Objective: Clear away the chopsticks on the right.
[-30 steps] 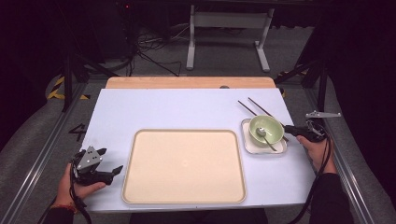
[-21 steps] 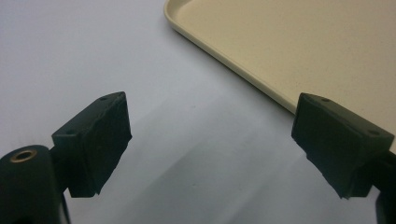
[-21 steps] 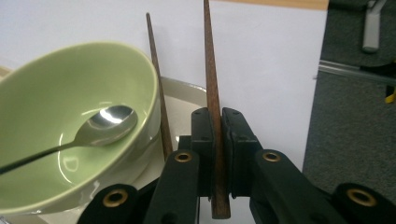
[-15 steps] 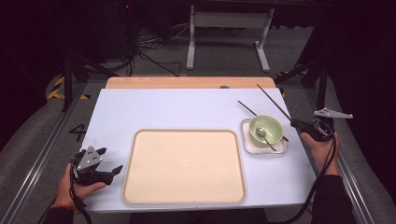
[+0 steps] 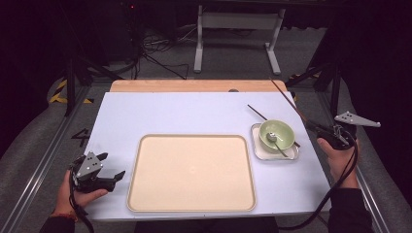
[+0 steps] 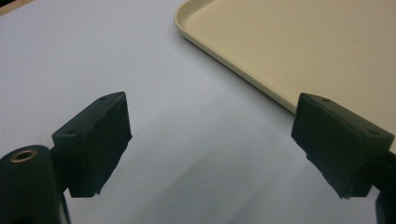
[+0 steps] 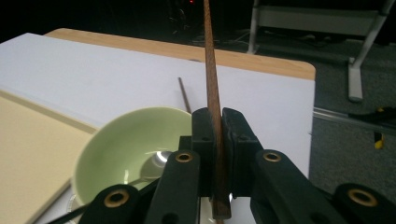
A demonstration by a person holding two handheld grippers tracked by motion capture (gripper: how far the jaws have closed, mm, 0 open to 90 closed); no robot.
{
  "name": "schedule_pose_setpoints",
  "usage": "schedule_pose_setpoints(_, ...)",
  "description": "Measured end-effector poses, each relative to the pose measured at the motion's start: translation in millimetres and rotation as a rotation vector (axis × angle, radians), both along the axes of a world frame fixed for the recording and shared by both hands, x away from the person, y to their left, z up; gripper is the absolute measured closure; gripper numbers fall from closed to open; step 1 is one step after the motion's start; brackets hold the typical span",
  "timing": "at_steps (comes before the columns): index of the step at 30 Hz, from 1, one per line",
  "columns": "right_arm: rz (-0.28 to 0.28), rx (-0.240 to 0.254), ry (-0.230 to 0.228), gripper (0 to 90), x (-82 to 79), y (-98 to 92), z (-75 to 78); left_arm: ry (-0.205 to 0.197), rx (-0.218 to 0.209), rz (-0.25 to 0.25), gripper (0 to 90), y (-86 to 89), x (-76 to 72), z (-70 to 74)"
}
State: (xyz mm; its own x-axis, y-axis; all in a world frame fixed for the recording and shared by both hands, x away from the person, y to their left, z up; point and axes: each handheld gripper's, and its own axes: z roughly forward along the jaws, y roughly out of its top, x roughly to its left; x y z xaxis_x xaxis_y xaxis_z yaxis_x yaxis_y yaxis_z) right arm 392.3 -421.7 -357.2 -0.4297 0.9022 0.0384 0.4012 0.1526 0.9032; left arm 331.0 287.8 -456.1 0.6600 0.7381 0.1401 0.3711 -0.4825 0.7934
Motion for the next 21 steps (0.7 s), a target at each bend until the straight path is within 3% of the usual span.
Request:
schedule_pose_setpoints(12, 0.146, -0.036, -0.041, 84.5, -28.8, 53.5, 20.1, 0.008, -0.003, -0.007, 12.7, -0.2, 0.1, -0.9)
schedule_pose_setpoints(21, 0.271, -0.069, -0.032, 84.5, -43.9, 89.2, 21.9, 0.01, -0.001, -0.014, 12.7, -0.2, 0.8, -1.5)
